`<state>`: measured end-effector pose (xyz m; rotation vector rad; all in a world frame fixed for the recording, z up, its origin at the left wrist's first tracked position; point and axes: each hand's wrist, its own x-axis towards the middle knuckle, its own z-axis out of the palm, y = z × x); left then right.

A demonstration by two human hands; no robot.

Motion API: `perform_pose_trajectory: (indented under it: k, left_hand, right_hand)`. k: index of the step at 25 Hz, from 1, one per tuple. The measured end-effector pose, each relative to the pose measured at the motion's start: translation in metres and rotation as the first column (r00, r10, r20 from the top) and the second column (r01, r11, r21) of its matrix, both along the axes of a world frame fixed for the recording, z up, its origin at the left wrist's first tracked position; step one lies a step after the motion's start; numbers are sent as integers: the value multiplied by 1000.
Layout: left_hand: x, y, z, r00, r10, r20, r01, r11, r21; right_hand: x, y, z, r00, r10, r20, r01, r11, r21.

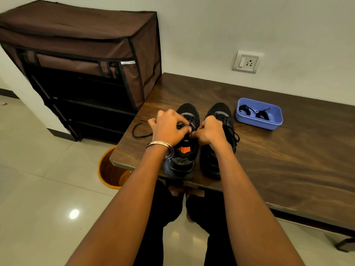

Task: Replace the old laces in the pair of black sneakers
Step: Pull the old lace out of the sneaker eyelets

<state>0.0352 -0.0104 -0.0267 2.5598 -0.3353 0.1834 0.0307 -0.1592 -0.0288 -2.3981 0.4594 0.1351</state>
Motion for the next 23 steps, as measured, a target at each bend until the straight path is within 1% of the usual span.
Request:
perform_pose_trajectory:
  k: [1,2,3,4,5,6,7,8,9,10,11,12,13,14,15,16,17,18,19,20,21,22,23]
  left_hand:
    - [-2,-1,0,998,-56,10,53,979,199]
    - [-5,-4,-2,995,-91,37,74,943,325]
    - [-6,-7,-4,991,-104,79,66,919,389]
    - [-7,-11,-7,986,-110,122,50,909,413]
    - [-8,-13,-7,986,-101,133,42,920,391]
    - [-7,-15,-9,991,-82,103,46,949,313]
    - [-6,-15,-7,997,-47,52,37,982,186]
    - [-3,-15,-7,1000,-5,-11,5,1000,14]
    - [-2,-15,-5,994,34,-99,-54,977,-206]
    - [0,-15,-4,980,43,-194,-131,876,-465]
    - [-1,-14,-1,961,30,-275,-221,678,-701]
    - [-2,-12,1,944,-11,-329,-295,410,-863]
    - [-3,-12,6,930,-73,-359,-349,120,-929]
    - [-2,-10,10,921,-126,-369,-384,-131,-914]
    - [-1,-7,13,920,-148,-363,-391,-302,-869]
    - [2,-2,14,920,-134,-369,-391,-387,-835]
    - [2,4,14,919,-103,-381,-391,-372,-842]
    - [8,6,11,923,-55,-382,-382,-266,-885]
    - [10,8,10,938,22,-347,-346,-39,-937]
    - [9,8,6,963,103,-249,-269,296,-916]
    - [8,5,1,989,109,-97,-145,635,-759]
    - [7,2,-4,999,13,30,3,869,-495]
    - [4,-2,-7,992,-101,80,118,962,-246]
  right_hand:
    - [0,0,0,1000,-4,11,4,1000,2]
    - [0,1,-1,1000,-12,18,12,1000,7]
    - [-1,1,-1,1000,-18,20,18,1000,13]
    - [-1,1,-1,1000,-21,15,21,1000,15]
    - [-1,1,-2,1000,-23,10,23,1000,16]
    - [-2,1,-2,1000,-27,9,27,999,18]
    - [-2,1,-2,999,-33,10,32,999,20]
    - [-3,1,-2,999,-41,15,41,999,26]
    - [-2,2,-1,999,-48,15,48,998,35]
    - [-2,2,-1,999,-53,11,53,998,44]
    - [-1,3,-1,998,-55,8,55,997,48]
    - [-1,5,-2,998,-58,7,58,997,45]
    - [-2,5,-2,998,-60,16,59,998,36]
    - [-2,6,-3,998,-65,20,65,997,31]
    - [-2,7,-3,998,-67,19,67,997,32]
    - [-2,7,-3,998,-67,9,66,997,39]
    - [-3,8,-3,998,-69,-2,69,996,53]
    - [1,7,-2,997,-81,-5,81,995,65]
    - [2,7,-2,996,-89,-10,90,993,74]
    - [2,6,-1,995,-98,-16,99,992,78]
    - [2,5,-1,995,-100,-17,101,992,73]
    - [1,5,-1,995,-96,-13,96,994,57]
    - [1,5,-2,996,-89,-5,89,996,26]
